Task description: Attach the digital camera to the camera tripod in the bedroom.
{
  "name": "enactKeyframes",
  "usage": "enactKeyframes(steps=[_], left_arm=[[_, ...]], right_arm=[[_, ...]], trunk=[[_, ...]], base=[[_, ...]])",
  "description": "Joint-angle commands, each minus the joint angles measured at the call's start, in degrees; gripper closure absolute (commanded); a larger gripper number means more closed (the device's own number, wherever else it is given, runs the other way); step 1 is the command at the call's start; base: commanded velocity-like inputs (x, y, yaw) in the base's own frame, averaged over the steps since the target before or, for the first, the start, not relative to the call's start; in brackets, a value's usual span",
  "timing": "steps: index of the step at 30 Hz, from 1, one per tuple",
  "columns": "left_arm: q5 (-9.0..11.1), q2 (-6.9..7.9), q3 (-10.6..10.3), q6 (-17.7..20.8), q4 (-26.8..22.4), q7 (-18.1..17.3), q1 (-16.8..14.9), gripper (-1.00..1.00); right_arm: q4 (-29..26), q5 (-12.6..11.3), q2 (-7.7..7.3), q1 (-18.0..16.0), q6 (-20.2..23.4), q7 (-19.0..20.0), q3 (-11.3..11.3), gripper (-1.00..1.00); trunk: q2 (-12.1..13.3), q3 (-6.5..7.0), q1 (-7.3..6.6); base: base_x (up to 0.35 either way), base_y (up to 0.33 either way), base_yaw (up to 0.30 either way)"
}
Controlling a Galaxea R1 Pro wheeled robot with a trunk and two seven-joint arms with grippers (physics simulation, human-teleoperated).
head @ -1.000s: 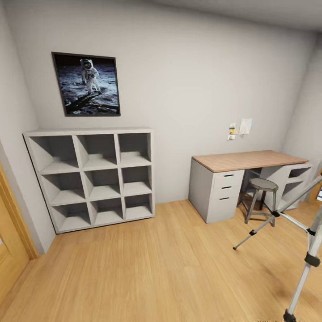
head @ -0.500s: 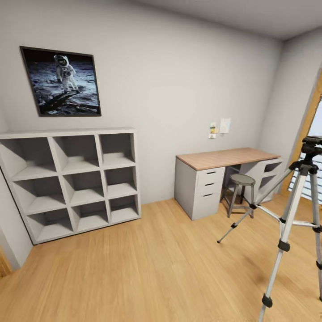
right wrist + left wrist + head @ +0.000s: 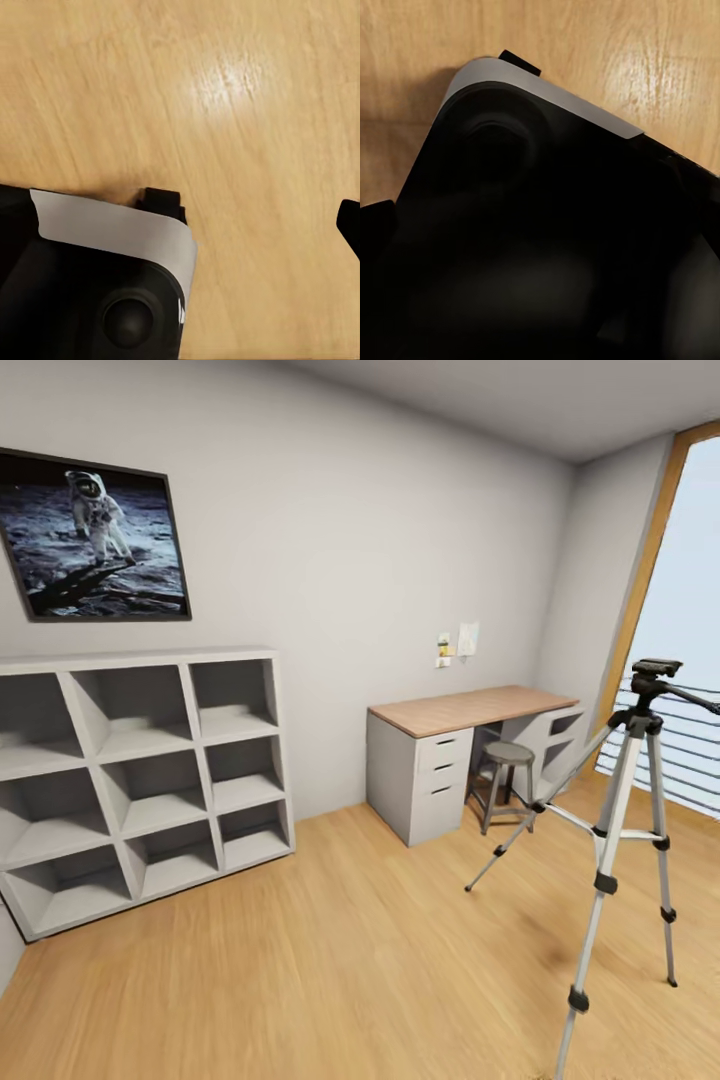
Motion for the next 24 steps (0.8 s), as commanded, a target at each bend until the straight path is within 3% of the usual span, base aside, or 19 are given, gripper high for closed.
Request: enactKeyframes(steps=[1, 8, 24], left_arm=[[-0.1, -0.03, 0.5, -0.1, -0.1, 0.0, 0.0, -1.0], [-0.1, -0.01, 0.5, 0.0, -0.1, 0.0, 0.0, -1.0], [-0.1, 0.05, 0.5, 0.0, 0.0, 0.0, 0.0, -1.0]], right_arm=[[0.2, 0.4, -0.02, -0.1, -0.3, 0.1, -0.4, -1.0], [0.2, 0.4, -0.02, -0.1, -0.3, 0.1, -0.4, -1.0], [0.2, 0.8, -0.11, -0.1, -0.4, 0.1, -0.1, -1.0]], trunk=[[0.0, -0.05, 0.0], [0.0, -0.05, 0.0], [0.0, -0.05, 0.0]], base=[[0.0, 0.304, -0.243], [0.0, 0.2, -0.222], [0.0, 0.007, -0.012]])
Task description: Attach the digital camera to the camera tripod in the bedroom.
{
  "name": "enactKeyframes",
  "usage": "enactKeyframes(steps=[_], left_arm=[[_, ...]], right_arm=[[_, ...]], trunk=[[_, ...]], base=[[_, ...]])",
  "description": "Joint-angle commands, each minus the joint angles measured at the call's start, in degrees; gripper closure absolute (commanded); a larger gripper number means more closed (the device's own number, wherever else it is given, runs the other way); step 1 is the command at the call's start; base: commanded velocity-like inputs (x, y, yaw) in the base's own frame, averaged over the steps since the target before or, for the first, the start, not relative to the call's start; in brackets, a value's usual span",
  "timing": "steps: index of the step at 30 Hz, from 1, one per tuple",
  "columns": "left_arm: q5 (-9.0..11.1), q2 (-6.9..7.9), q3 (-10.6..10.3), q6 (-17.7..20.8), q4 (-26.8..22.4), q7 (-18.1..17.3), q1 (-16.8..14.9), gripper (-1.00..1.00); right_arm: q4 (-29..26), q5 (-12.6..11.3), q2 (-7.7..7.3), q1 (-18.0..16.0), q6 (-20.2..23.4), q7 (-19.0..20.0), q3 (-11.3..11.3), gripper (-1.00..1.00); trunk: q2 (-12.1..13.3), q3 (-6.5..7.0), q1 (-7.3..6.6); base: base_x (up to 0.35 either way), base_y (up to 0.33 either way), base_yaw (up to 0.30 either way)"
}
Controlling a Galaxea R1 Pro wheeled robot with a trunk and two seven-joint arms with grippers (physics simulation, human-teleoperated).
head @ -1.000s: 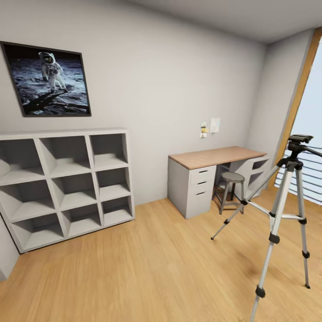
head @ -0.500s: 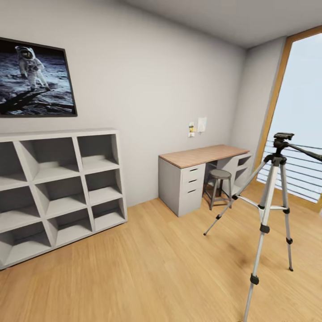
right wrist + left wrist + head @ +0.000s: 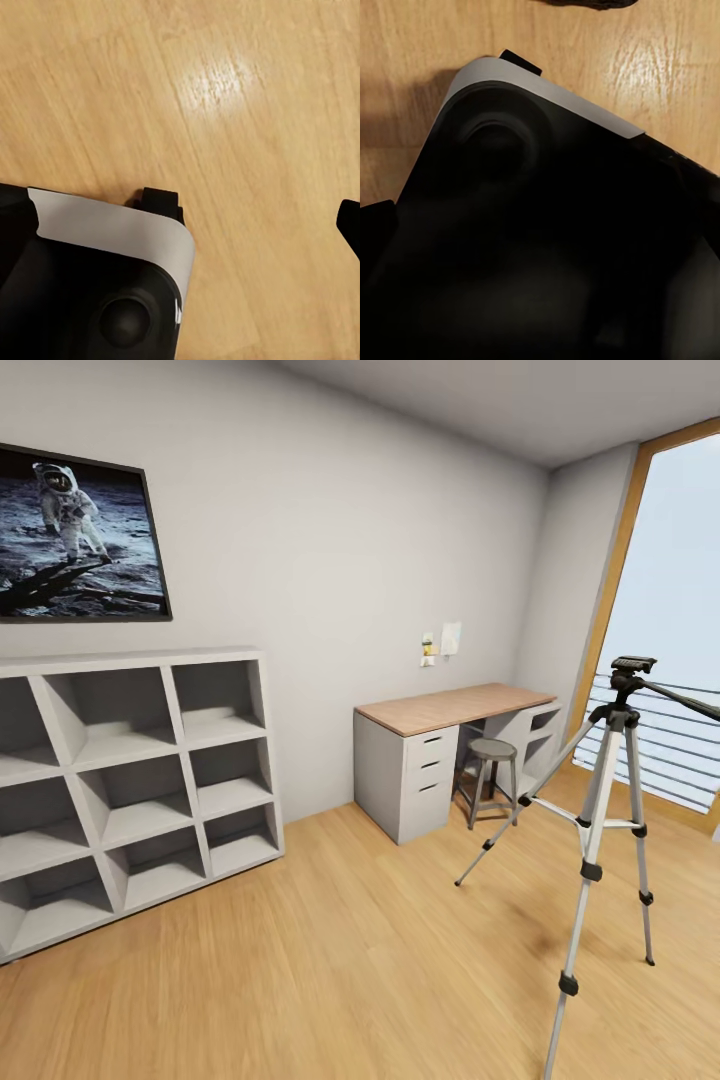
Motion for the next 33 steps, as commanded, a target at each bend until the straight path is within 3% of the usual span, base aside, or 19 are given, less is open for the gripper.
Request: enactKeyframes(steps=[1, 23, 33], left_arm=[[-0.1, -0.02, 0.4, -0.1, 0.0, 0.0, 0.0, -1.0], [-0.2, -0.05, 0.3, -0.1, 0.0, 0.0, 0.0, -1.0], [0.0, -0.08, 0.4, -0.1, 0.0, 0.1, 0.0, -1.0]], right_arm=[[0.2, 0.4, -0.03, -0.1, -0.3, 0.1, -0.3, -1.0], [0.2, 0.5, -0.03, -0.1, -0.4, 0.1, -0.3, -1.0], [0.2, 0.4, -0.03, -0.1, -0.4, 0.1, -0.3, -1.0]], trunk=[[0.0, -0.05, 0.0], [0.0, -0.05, 0.0], [0.0, -0.05, 0.0]], base=[[0.0, 0.0, 0.0], [-0.003, 0.002, 0.0], [-0.126, 0.112, 0.0]])
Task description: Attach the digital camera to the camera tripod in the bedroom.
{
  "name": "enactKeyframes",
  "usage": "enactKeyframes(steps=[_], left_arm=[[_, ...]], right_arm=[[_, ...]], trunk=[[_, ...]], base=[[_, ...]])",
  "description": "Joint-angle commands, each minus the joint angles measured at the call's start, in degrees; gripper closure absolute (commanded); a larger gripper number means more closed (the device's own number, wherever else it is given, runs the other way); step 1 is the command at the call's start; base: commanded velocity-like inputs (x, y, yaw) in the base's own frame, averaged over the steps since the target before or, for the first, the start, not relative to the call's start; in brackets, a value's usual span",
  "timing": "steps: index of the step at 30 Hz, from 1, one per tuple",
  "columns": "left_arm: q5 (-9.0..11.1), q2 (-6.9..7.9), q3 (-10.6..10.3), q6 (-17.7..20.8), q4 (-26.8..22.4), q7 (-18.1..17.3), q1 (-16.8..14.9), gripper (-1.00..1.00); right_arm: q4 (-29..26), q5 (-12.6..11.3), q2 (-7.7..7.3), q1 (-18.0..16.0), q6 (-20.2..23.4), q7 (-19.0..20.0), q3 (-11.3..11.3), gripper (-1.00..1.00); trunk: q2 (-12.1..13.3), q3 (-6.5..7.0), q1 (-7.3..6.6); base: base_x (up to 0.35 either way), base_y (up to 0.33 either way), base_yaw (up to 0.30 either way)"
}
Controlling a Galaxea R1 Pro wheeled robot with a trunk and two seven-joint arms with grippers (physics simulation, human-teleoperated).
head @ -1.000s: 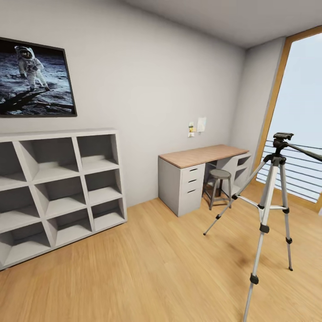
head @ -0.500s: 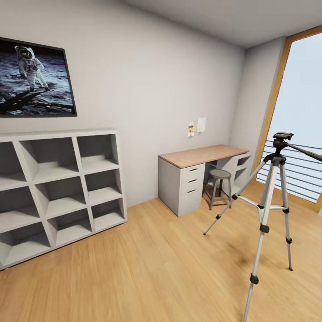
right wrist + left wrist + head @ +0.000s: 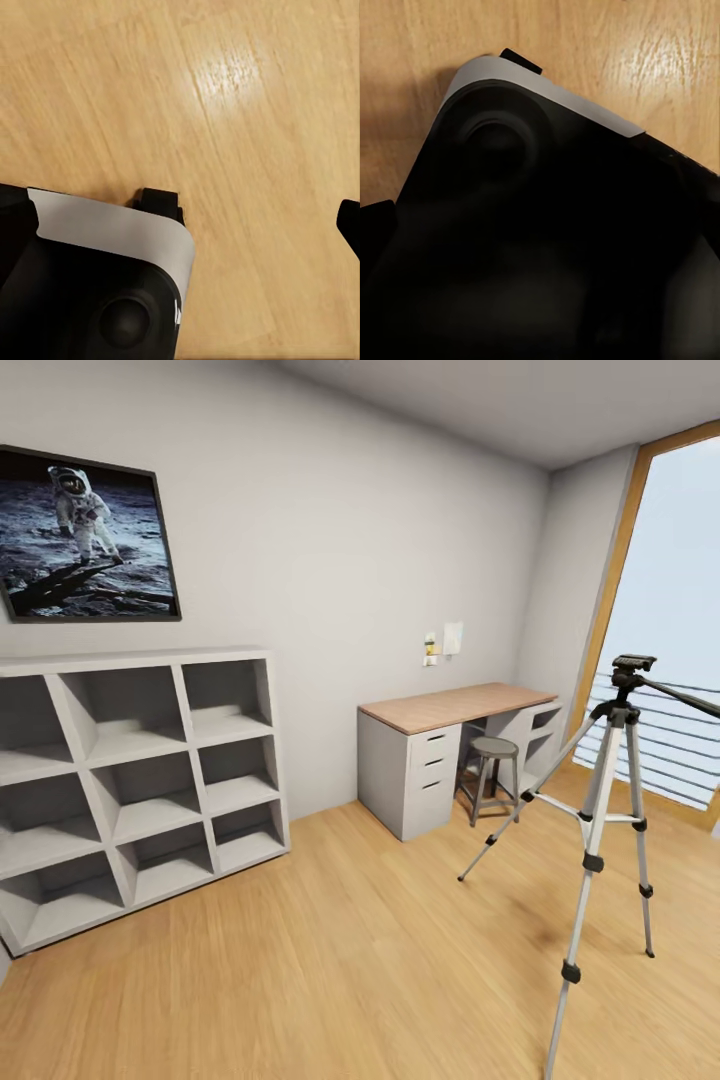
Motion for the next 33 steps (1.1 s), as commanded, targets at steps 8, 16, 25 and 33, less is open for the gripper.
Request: enactKeyframes(steps=[8, 16, 25, 33], left_arm=[[-0.1, 0.01, 0.5, -0.1, -0.1, 0.0, 0.0, -1.0], [-0.1, -0.04, 0.6, -0.1, -0.1, 0.0, 0.0, -1.0], [-0.1, 0.01, 0.5, -0.1, -0.1, 0.0, 0.0, -1.0], [-0.1, -0.01, 0.5, -0.1, -0.1, 0.0, 0.0, -1.0]], right_arm=[[0.2, 0.4, -0.02, -0.1, -0.3, 0.1, -0.3, -1.0], [0.2, 0.3, -0.02, -0.1, -0.3, 0.1, -0.3, -1.0], [0.2, 0.3, -0.02, -0.1, -0.3, 0.1, -0.3, -1.0], [0.2, 0.5, -0.02, -0.1, -0.3, 0.1, -0.3, -1.0]], trunk=[[0.0, -0.05, -0.01], [0.0, -0.05, -0.01], [0.0, -0.05, -0.01], [0.0, -0.05, -0.01]], base=[[-0.025, 0.022, 0.0], [-0.115, 0.002, 0.0], [-0.074, 0.0, 0.0], [-0.009, 0.0, 0.0]])
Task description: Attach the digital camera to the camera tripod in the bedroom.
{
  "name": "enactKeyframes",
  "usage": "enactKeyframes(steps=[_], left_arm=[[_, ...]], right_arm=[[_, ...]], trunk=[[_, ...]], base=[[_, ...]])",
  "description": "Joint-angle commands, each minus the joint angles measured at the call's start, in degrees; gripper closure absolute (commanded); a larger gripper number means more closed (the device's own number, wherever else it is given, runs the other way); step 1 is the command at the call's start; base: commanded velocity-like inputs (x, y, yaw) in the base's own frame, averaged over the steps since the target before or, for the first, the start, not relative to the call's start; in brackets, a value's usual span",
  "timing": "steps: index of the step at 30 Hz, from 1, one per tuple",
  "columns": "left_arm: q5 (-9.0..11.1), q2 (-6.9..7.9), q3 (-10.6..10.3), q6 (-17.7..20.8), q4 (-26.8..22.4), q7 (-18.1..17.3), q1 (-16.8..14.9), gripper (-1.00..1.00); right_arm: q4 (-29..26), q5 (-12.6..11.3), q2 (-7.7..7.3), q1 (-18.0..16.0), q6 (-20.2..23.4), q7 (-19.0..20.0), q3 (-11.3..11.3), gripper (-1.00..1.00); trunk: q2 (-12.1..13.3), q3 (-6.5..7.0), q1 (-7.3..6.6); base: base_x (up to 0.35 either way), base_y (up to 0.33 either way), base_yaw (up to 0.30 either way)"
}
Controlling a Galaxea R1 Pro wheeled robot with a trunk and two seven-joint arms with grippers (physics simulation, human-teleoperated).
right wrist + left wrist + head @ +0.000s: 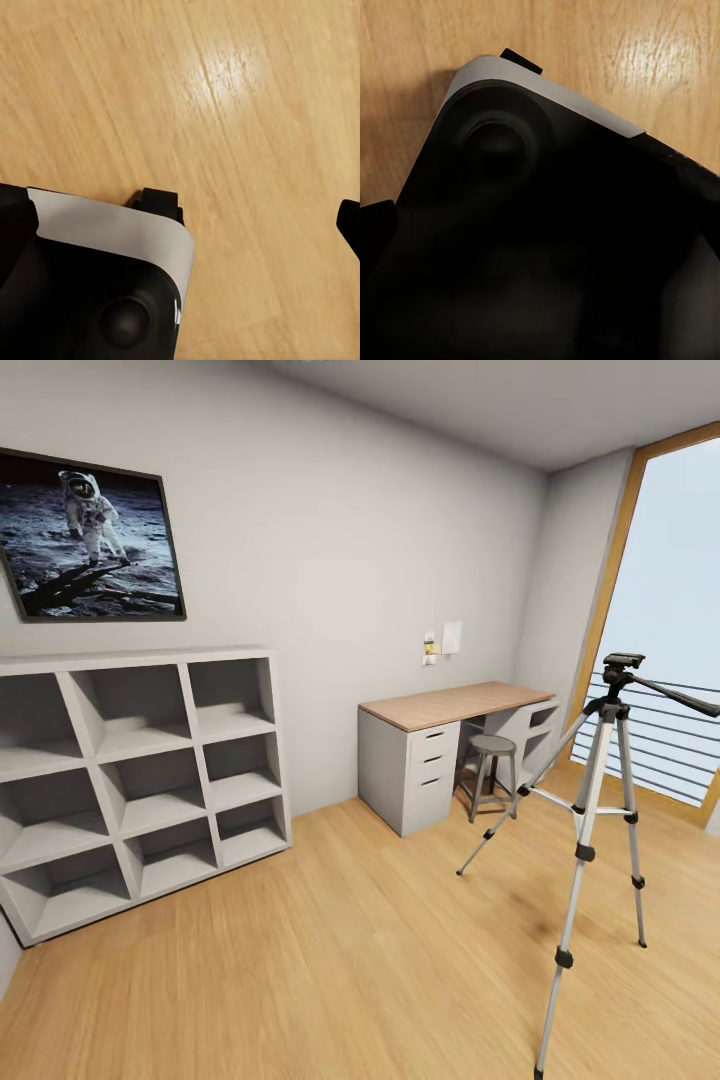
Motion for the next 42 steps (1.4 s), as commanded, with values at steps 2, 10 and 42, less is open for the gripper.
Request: enactKeyframes(steps=[2, 10, 42], left_arm=[[-0.1, -0.04, 0.4, -0.1, -0.1, 0.0, 0.0, -1.0], [-0.1, 0.01, 0.4, -0.1, -0.1, 0.0, 0.0, -1.0], [-0.2, -0.05, 0.4, -0.1, -0.1, 0.0, 0.0, -1.0]], right_arm=[[0.2, 0.4, -0.04, -0.1, -0.3, 0.1, -0.3, -1.0], [0.2, 0.4, -0.07, -0.1, -0.3, 0.1, -0.3, -1.0], [0.2, 0.4, -0.11, -0.1, -0.3, 0.1, -0.3, -1.0]], trunk=[[0.0, -0.05, 0.0], [0.0, -0.05, 0.0], [0.0, -0.05, 0.0]], base=[[-0.002, 0.0, 0.0], [-0.001, 0.0, 0.0], [-0.029, -0.051, 0.0]])
